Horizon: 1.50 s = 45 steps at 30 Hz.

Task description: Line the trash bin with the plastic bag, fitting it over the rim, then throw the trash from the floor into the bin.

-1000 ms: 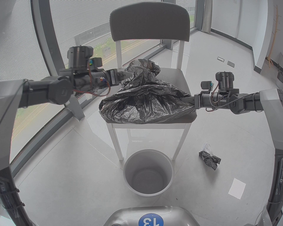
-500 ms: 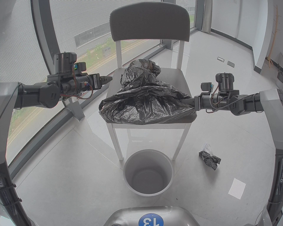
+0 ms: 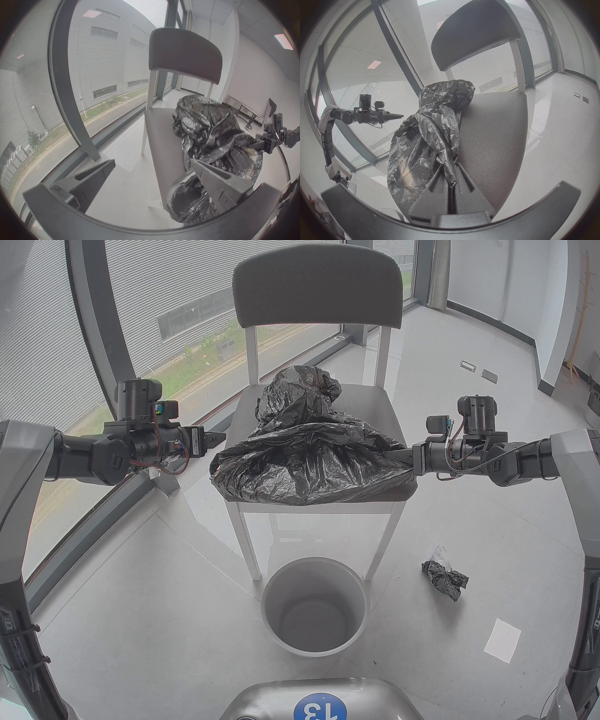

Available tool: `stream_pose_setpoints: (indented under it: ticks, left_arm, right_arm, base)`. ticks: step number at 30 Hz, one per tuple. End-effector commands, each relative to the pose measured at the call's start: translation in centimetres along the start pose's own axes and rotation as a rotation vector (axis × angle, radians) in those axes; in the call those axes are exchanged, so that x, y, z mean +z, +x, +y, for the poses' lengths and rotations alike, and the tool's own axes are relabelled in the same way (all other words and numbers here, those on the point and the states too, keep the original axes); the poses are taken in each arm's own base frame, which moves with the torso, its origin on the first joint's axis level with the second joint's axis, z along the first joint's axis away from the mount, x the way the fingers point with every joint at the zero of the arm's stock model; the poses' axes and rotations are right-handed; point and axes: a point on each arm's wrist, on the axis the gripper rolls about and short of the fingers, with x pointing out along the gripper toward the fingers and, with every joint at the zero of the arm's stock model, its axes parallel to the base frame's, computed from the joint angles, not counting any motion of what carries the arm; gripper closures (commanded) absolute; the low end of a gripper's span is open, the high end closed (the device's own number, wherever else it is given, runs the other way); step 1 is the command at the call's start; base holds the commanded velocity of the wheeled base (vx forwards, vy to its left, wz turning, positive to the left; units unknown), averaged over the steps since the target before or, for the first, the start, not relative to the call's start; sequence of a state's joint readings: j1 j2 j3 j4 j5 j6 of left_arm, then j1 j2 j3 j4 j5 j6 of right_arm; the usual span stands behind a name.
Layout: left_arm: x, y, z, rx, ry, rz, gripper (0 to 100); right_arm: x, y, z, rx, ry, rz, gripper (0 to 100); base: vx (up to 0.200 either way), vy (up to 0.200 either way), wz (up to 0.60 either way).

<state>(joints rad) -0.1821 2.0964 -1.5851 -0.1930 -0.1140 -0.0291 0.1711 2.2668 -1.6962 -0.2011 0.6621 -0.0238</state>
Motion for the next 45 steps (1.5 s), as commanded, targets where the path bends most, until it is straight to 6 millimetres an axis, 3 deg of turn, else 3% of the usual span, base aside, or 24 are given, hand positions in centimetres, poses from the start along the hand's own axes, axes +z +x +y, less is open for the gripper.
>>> stream_pose_setpoints:
  ticks: [1,10,14,21,45]
  left_arm:
    - [-1.4,0.8,0.0,-0.001,-0.004,0.044,0]
    - [-0.5,-0.5,-0.1,-0.005,-0.01,0.027,0]
    - [-1.6,-0.9,-0.2,-0.012,-0.007,0.065,0]
    - [-3.1,-0.6,-0.3,-0.017,0.012,0.113,0]
    - [-4.1,0.7,-2.2,-0.056,0.017,0.139,0]
  right_arm:
    - [-0.1,0.1,0.0,0.001,0.0,0.001,100]
    - [-0.1,0.1,-0.1,0.0,0.001,0.001,100]
    - [-0.2,0.2,-0.2,0.0,-0.003,-0.004,100]
    - [-0.2,0.1,-0.2,-0.002,-0.001,-0.004,100]
    - [-0.1,0.1,-0.3,-0.003,-0.004,-0.007,100]
  base:
    - [0.0,0.0,0.0]
    - [0.0,0.0,0.0]
    - [0.0,0.0,0.0]
    - [0.0,0.0,0.0]
    - [0.0,0.0,0.0]
